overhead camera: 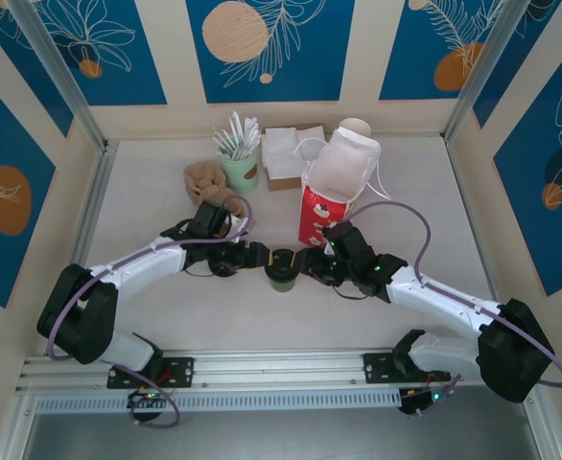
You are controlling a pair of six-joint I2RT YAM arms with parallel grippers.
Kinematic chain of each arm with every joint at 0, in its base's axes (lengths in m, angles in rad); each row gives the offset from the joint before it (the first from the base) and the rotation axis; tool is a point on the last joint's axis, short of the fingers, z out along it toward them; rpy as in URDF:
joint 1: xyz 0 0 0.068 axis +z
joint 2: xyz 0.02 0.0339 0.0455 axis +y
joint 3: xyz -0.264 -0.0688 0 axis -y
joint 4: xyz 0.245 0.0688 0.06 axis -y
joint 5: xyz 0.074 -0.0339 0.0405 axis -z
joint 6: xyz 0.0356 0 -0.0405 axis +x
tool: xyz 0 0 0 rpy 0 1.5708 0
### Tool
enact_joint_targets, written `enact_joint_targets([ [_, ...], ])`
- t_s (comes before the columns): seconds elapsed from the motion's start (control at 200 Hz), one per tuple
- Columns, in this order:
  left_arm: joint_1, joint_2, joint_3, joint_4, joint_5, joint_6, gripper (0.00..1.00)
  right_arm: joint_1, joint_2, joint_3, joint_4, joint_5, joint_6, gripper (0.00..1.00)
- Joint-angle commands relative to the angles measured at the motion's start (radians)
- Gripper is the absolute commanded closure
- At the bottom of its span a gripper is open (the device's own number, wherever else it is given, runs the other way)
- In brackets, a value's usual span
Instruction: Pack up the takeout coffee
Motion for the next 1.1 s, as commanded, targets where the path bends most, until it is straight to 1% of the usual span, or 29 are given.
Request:
enact_joint_targets([
  [0.0,-0.006,0.029,-0.028,-0.055,-0.049,0.035,0.33,-0.018,0.062,-0.044,-0.198,0.076,0.013,0.56],
  [0.155,-0.007,0.034,-0.034,-0.057,-0.056,0.038,0.35,-0.024,0.071,-0.049,-0.201,0.066,0.012,0.56],
  [0.71,-0.012,0.048,-0.096,-0.013,-0.072,0.03,0.37,-0.049,0.068,-0.117,-0.162,0.041,0.024,0.57],
  [0.925,-0.028,0.03,-0.054,-0.013,-0.079,0.004,0.38,-0.062,0.059,-0.13,-0.132,0.015,0.025,0.58],
  [1.095,-0.04,0.01,-0.034,0.017,-0.07,-0.031,0.4,-0.056,0.003,-0.122,-0.048,-0.025,0.026,0.58],
])
